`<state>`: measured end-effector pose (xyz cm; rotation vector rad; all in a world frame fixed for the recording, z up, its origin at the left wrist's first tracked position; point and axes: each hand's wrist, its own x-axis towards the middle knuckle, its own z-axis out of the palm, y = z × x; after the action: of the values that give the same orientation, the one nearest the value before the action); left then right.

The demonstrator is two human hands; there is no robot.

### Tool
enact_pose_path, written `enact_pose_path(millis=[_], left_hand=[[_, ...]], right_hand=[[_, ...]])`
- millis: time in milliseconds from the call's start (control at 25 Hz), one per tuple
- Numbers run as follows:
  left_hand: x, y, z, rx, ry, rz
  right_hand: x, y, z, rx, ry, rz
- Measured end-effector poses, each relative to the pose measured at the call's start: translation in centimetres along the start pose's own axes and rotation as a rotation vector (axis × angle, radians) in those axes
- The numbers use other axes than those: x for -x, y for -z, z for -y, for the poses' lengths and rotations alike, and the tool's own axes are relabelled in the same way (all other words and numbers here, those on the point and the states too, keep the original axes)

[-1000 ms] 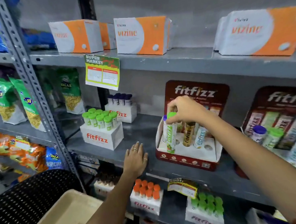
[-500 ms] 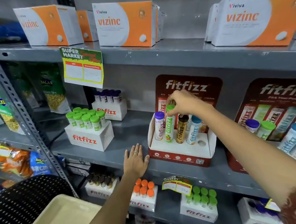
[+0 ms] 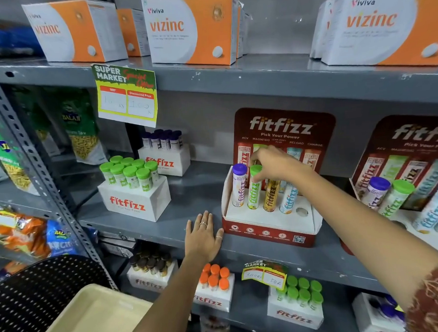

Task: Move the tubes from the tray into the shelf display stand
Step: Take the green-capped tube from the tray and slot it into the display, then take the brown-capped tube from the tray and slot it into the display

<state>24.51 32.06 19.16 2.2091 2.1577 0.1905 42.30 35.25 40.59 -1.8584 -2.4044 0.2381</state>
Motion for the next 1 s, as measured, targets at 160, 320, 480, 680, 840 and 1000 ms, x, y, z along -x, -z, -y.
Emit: enact_pose_path(millis=[160, 320, 480, 680, 840, 1000], left_hand=[[0.0, 0.3, 0.0, 0.012, -0.009, 0.023], [2.4, 0.6, 2.3, 0.073, 0.001, -0.167], [7.2, 0.0, 7.3, 0.080, 0.059, -0.307], [14.7, -4.0, 15.0, 0.014, 0.271, -0.197], [21.0, -8.0, 19.9, 0.025, 0.443, -0.087], [26.1, -11.8, 23.2, 0.077, 0.540, 0.044]], right_hand=[[0.7, -0.3, 1.5, 0.136, 0.060, -0.030], [1.7, -2.8, 5.2, 0.116, 0.309, -0.387], [2.2, -8.1, 9.9, -0.108, 0.532, -0.326], [3.2, -17.9, 16.3, -0.210, 0.601, -0.012], [4.2, -26.1, 20.5, -0.217, 0.602, 0.273], [5.4, -32.8, 23.6, -0.183, 0.551, 0.474]])
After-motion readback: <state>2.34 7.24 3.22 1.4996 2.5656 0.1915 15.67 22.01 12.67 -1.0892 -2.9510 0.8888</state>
